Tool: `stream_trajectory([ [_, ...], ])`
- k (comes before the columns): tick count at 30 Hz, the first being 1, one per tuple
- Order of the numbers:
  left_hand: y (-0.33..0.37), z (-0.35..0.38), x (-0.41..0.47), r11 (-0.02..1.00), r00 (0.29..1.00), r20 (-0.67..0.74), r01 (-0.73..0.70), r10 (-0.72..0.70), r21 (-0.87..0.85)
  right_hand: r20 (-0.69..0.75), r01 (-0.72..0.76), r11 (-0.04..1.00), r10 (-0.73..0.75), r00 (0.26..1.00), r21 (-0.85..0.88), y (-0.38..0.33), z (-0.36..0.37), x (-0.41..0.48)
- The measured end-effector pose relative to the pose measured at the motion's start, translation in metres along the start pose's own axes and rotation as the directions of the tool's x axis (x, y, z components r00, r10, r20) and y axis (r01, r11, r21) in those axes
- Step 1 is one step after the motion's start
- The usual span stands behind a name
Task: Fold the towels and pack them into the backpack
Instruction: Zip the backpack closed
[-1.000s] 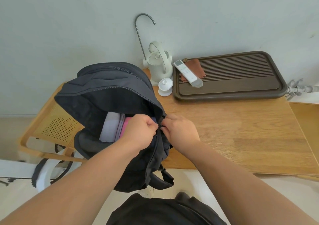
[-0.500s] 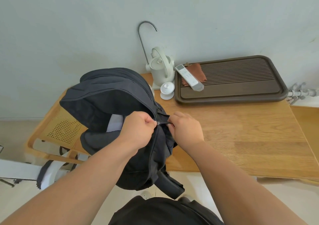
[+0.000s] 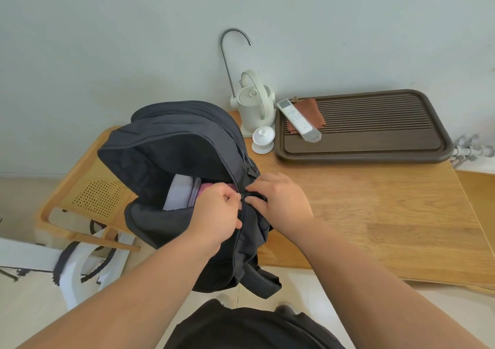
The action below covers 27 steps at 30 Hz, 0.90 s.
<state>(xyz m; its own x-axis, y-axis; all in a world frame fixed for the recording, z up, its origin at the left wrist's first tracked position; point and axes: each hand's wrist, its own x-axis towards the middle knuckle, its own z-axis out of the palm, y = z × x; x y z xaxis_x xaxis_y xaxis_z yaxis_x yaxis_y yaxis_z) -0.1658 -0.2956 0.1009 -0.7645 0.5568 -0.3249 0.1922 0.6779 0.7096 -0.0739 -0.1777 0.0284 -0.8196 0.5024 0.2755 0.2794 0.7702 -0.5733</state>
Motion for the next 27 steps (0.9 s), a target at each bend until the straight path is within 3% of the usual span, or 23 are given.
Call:
stream_trajectory([
  [4, 0.002, 0.002, -0.001, 0.982, 0.992, 0.029, 0.123, -0.120, -0.146, -0.030, 0.053, 0.995, -0.056, 0.998, -0.086, -0.001, 0.007, 0.005],
  [11, -0.001, 0.011, 0.004, 0.968, 0.988, -0.006, 0.151, -0.155, -0.202, -0.081, 0.062, 0.983, -0.077, 0.994, -0.175, -0.003, 0.013, 0.002],
  [14, -0.002, 0.012, 0.009, 0.983, 0.995, -0.051, 0.071, -0.080, -0.168, -0.117, 0.054, 0.973, -0.083, 0.990, -0.225, -0.006, 0.010, 0.003],
  [20, 0.009, -0.001, 0.009, 0.992, 0.987, -0.113, -0.112, 0.118, 0.058, -0.117, 0.053, 0.967, -0.084, 0.990, -0.251, -0.007, 0.000, 0.005],
  [27, 0.029, -0.033, 0.013, 0.943, 0.966, -0.063, -0.227, 0.249, 0.243, -0.117, -0.007, 0.970, -0.022, 0.993, -0.243, -0.009, -0.008, 0.013],
])
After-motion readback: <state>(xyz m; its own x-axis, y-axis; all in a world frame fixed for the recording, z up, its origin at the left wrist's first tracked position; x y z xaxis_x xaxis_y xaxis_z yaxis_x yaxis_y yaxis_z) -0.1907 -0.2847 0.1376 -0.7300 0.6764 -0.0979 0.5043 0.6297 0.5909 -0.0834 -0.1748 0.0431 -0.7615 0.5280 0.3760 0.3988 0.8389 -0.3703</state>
